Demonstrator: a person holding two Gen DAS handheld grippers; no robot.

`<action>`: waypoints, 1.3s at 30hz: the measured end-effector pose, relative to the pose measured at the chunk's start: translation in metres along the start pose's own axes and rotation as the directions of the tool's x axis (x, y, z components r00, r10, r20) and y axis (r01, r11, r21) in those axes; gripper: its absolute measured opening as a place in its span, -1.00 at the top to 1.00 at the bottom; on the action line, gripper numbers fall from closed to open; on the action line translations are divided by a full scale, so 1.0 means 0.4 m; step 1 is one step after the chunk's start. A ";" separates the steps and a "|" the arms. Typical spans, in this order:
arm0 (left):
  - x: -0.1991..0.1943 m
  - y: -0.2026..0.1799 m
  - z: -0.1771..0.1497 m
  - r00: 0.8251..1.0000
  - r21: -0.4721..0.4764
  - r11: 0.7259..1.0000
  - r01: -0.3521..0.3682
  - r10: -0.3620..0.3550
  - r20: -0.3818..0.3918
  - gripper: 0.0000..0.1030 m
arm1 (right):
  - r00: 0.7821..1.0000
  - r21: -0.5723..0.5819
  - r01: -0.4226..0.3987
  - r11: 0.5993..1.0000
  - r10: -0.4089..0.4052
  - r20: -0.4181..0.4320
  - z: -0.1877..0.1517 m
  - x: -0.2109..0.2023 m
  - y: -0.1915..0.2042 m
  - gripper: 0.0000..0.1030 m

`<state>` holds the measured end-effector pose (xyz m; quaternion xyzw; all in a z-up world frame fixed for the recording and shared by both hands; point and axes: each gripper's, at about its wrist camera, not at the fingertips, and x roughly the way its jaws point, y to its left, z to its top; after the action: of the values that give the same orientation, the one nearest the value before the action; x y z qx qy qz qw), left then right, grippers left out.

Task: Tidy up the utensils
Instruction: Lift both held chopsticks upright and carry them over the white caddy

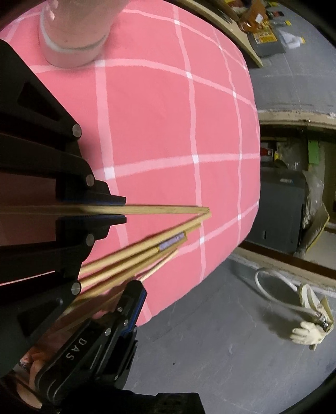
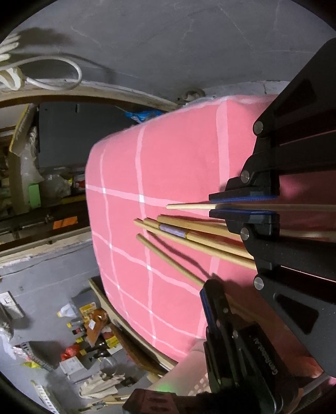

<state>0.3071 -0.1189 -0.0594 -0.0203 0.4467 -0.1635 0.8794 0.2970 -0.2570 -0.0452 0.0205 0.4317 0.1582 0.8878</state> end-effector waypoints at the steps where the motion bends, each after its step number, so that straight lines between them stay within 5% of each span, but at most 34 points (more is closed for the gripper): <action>1: 0.000 0.005 0.000 1.000 -0.007 1.000 -0.003 0.003 -0.003 0.91 | 1.000 -0.005 0.007 1.000 -0.007 -0.017 0.000 0.009 0.002 0.91; 14: 0.006 0.015 -0.007 0.999 -0.025 1.000 -0.001 0.000 -0.046 0.91 | 0.988 0.015 0.031 0.999 -0.028 -0.155 0.034 0.047 0.000 0.86; 27: -0.094 0.026 -0.032 0.996 -0.064 0.997 0.049 -0.044 0.079 0.91 | 0.992 0.126 -0.063 0.990 0.048 0.115 -0.014 -0.068 0.004 0.94; 33: -0.203 0.018 -0.049 0.962 -0.044 0.997 0.067 -0.053 0.266 0.91 | 0.942 0.069 -0.106 0.992 0.078 0.327 -0.036 -0.190 0.077 0.94; 39: -0.327 0.025 -0.055 0.887 -0.047 0.995 0.084 -0.054 0.458 0.91 | 0.850 -0.021 -0.121 0.992 0.115 0.514 -0.034 -0.275 0.167 0.94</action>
<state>0.2208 -0.0669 0.0277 -0.1026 0.2317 -0.1707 0.9522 0.2051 -0.2277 0.0416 0.0939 0.1779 0.1986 0.9592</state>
